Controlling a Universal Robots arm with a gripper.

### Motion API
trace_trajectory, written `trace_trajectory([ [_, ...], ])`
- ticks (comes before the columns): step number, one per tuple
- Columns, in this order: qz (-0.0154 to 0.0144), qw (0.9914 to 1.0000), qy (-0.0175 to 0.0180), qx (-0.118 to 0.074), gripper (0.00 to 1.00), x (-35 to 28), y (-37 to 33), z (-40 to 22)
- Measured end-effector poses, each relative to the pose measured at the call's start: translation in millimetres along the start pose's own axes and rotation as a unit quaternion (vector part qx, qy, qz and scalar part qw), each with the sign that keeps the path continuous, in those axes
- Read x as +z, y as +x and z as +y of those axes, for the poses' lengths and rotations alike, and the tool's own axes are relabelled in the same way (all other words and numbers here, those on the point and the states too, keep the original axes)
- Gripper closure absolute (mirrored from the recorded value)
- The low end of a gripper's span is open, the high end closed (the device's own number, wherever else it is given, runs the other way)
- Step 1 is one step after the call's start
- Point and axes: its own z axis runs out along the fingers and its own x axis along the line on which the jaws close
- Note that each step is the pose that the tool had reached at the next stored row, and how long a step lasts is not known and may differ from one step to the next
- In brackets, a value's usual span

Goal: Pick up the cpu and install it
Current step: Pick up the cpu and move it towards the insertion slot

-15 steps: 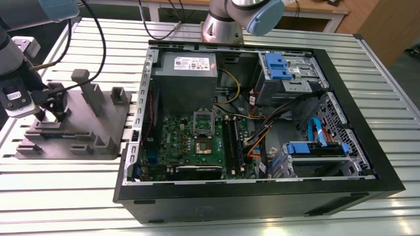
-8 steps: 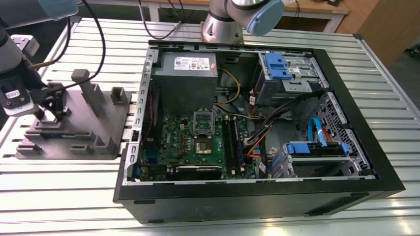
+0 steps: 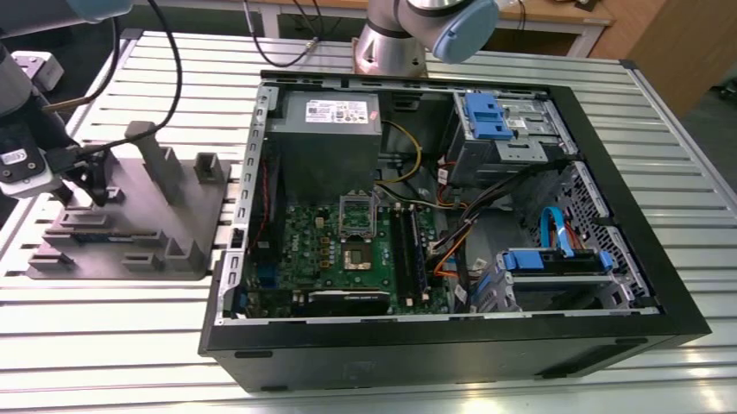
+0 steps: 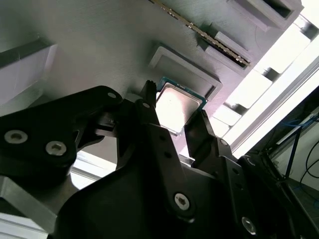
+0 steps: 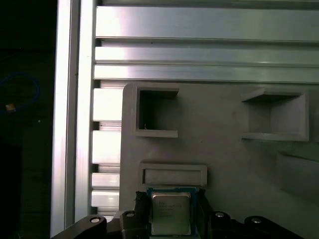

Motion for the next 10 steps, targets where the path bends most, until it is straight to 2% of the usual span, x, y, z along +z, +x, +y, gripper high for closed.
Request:
trace_trajectory([
  [3, 0.0000, 1.00000, 0.0000, 0.000, 0.53, -2.8, -0.1, 0.1],
  [10, 0.0000, 1.00000, 0.0000, 0.000, 0.53, -3.1, 0.0, 0.1],
])
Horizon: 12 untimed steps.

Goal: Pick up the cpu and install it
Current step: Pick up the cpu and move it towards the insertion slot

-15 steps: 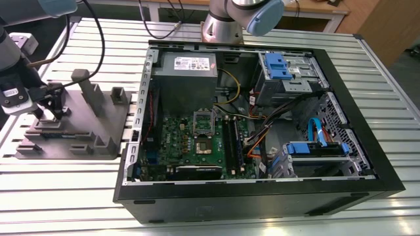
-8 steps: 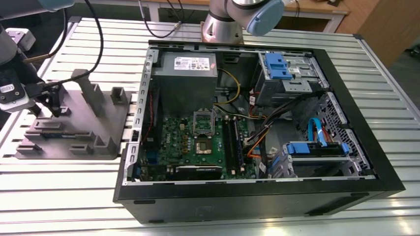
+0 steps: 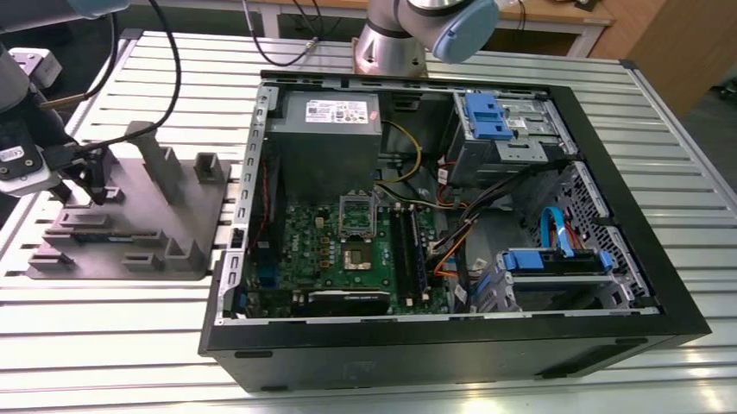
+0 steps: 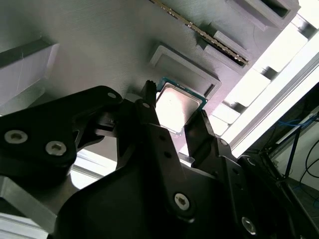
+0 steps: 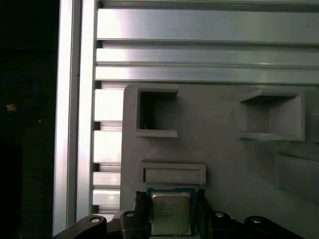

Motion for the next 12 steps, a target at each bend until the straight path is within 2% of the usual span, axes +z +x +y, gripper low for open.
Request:
trace_trajectory([
  [8, 0.0000, 1.00000, 0.0000, 0.000, 0.53, -0.3, 0.0, 0.0],
  [12, 0.0001, 1.00000, 0.0001, 0.000, 0.53, -6.3, 0.0, 0.2],
])
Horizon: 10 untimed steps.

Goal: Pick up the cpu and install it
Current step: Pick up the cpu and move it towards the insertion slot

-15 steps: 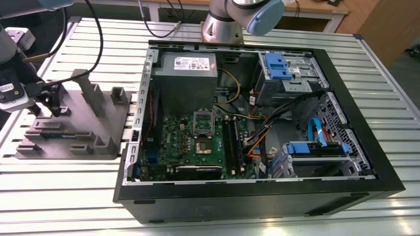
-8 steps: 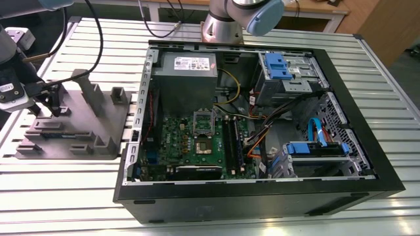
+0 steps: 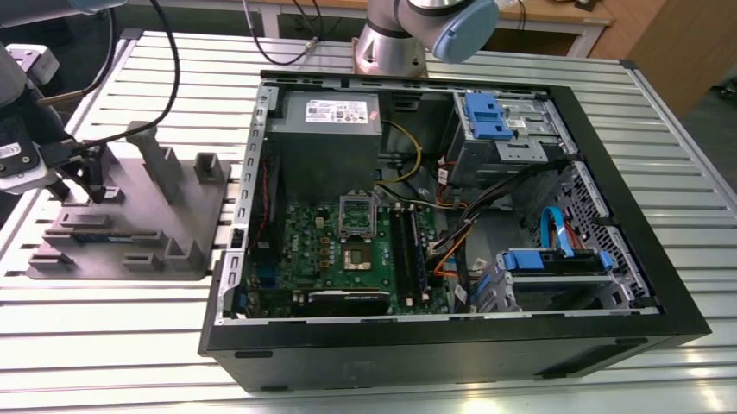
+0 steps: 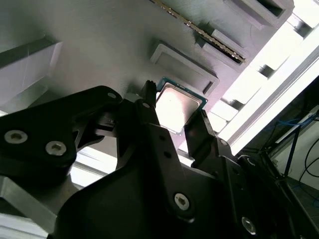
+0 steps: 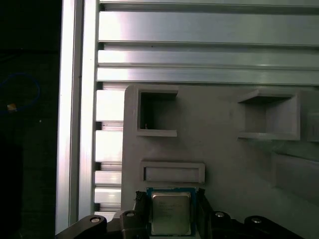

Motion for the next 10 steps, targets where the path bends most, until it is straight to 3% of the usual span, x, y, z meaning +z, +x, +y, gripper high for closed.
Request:
trace_trajectory([
  [10, -0.0001, 1.00000, -0.0004, 0.000, 0.53, -16.1, -0.1, 0.6],
])
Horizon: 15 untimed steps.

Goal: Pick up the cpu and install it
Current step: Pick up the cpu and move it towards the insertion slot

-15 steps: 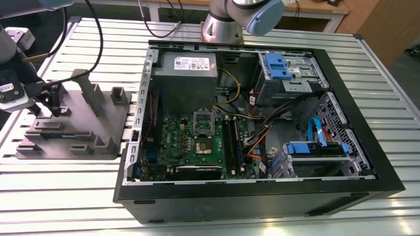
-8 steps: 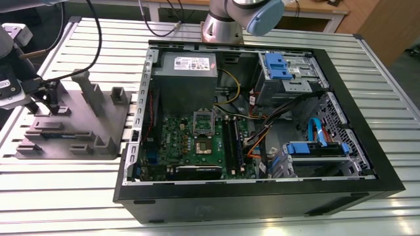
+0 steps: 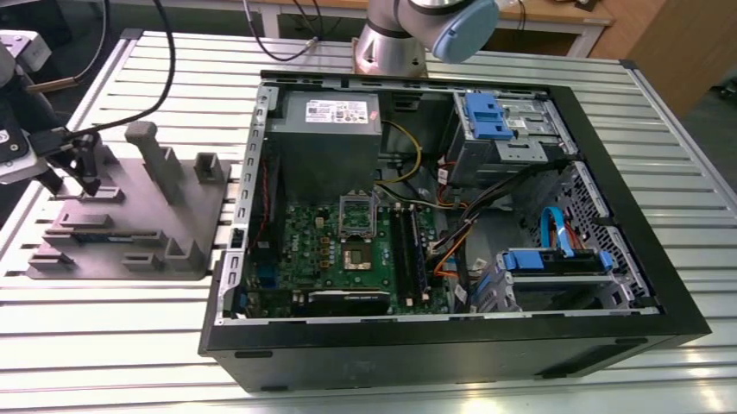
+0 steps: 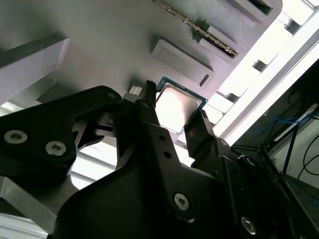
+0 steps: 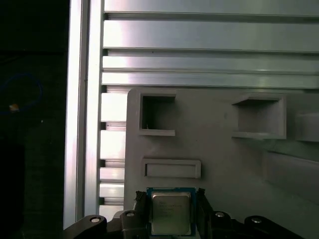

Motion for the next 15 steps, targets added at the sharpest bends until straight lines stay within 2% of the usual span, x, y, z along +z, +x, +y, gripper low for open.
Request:
trace_trajectory([
  [10, 0.0000, 1.00000, -0.0004, 0.000, 0.53, -18.5, 0.0, 0.7],
  [15, 0.0001, 1.00000, -0.0004, 0.000, 0.53, -36.8, -0.1, 1.4],
])
